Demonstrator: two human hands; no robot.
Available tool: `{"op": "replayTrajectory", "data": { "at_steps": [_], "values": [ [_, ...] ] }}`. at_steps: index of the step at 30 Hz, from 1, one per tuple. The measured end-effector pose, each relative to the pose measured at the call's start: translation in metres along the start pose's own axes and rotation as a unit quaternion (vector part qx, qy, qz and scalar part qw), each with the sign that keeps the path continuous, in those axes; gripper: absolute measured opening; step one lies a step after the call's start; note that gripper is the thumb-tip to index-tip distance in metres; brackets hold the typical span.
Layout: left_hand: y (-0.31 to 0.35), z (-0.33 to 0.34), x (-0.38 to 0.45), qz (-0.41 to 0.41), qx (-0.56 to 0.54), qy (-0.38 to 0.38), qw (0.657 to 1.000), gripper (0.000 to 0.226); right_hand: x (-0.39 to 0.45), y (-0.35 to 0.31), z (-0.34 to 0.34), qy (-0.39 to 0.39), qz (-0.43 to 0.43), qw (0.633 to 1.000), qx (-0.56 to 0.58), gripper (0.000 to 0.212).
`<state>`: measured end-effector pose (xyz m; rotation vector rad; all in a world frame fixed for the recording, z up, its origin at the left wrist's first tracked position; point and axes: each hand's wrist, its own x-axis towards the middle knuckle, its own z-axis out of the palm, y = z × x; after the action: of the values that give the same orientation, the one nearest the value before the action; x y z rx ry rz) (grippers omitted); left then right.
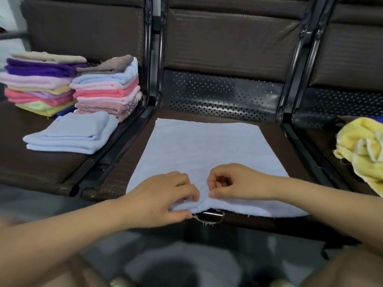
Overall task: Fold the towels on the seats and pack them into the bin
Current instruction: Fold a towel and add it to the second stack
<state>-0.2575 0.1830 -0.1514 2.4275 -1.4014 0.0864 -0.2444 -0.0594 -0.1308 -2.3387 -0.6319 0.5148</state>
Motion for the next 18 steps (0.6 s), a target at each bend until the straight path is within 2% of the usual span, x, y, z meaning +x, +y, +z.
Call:
{"op": "replayTrajectory", "data": {
  "at_steps": [3, 7, 9, 12, 15, 16, 18],
  "values": [
    [-0.003, 0.003, 0.002, 0.01, 0.012, -0.004, 1.0, 0.026, 0.005, -0.002, -0.004, -0.03, 0.006, 0.999, 0.013, 0.009],
    [-0.006, 0.005, 0.002, -0.021, -0.026, 0.017, 0.999, 0.017, 0.007, -0.006, -0.008, -0.046, 0.013, 0.999, 0.011, 0.011],
    [-0.005, 0.004, 0.003, -0.07, -0.088, 0.021, 0.993, 0.018, 0.004, -0.009, -0.006, -0.021, 0.0, 1.0, 0.01, 0.013],
    [-0.006, -0.001, 0.008, -0.173, -0.213, 0.028, 0.961, 0.022, -0.003, -0.015, 0.0, 0.025, -0.01, 1.0, 0.003, 0.028],
    [-0.014, -0.004, 0.012, -0.228, -0.297, 0.03, 0.927, 0.03, -0.011, -0.015, 0.006, 0.037, -0.013, 0.987, -0.154, 0.045],
    [-0.016, -0.004, 0.013, -0.235, -0.322, 0.028, 0.916, 0.03, -0.012, -0.014, 0.007, 0.042, -0.023, 0.978, -0.204, 0.045],
    [-0.017, -0.004, 0.016, -0.242, -0.345, 0.016, 0.907, 0.018, -0.014, -0.01, 0.006, 0.062, -0.048, 0.97, -0.232, 0.037]
  ]
}}
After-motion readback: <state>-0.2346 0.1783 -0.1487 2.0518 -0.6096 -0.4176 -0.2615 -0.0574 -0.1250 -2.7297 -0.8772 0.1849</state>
